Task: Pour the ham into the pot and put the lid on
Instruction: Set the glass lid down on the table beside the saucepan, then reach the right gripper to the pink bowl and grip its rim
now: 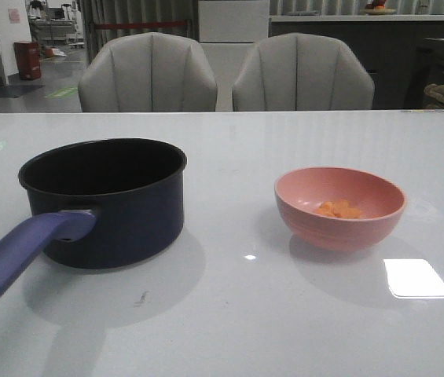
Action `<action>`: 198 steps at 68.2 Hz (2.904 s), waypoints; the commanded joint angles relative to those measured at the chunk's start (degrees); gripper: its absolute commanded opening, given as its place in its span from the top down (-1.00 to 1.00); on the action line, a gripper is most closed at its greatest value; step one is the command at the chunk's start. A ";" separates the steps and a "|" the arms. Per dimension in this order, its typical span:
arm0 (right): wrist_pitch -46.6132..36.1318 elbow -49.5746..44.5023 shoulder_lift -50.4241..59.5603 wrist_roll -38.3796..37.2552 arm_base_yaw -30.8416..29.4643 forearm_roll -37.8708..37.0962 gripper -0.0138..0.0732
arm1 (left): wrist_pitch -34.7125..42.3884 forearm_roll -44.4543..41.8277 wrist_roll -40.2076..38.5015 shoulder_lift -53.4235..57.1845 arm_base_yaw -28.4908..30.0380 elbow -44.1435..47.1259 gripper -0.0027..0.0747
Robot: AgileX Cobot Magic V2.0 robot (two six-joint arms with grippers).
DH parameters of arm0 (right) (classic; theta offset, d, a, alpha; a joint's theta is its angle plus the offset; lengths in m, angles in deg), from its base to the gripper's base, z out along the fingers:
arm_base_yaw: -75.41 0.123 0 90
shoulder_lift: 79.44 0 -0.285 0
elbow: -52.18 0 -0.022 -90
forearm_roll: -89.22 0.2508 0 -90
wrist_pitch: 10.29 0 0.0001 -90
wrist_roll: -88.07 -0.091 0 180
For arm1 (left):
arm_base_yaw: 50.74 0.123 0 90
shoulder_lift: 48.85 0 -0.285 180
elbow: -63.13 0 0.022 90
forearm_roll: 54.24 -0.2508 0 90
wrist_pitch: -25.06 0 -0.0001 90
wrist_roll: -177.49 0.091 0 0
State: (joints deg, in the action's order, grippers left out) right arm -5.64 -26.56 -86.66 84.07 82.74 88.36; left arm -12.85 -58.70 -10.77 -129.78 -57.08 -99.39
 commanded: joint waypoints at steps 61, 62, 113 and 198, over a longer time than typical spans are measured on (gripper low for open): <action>-5.33 0.29 1.15 0.03 -0.21 -0.66 0.35 | 18.75 5.45 0.05 62.76 -7.14 37.96 -0.55; -5.62 0.29 1.15 0.16 -0.21 -0.71 0.35 | 19.76 5.74 0.05 63.36 -7.29 38.61 -0.55; -0.81 15.59 -17.75 -1.89 -0.13 2.00 0.35 | 22.53 5.99 0.05 65.01 -7.78 40.22 -0.55; 8.72 57.47 -94.71 -1.84 6.13 4.99 -0.26 | 22.53 5.99 0.05 65.01 -7.78 40.22 -0.55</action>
State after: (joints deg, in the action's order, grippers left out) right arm 5.00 26.87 -180.10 82.14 89.05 93.41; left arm 4.93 -53.24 -10.57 -64.24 -64.46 -57.52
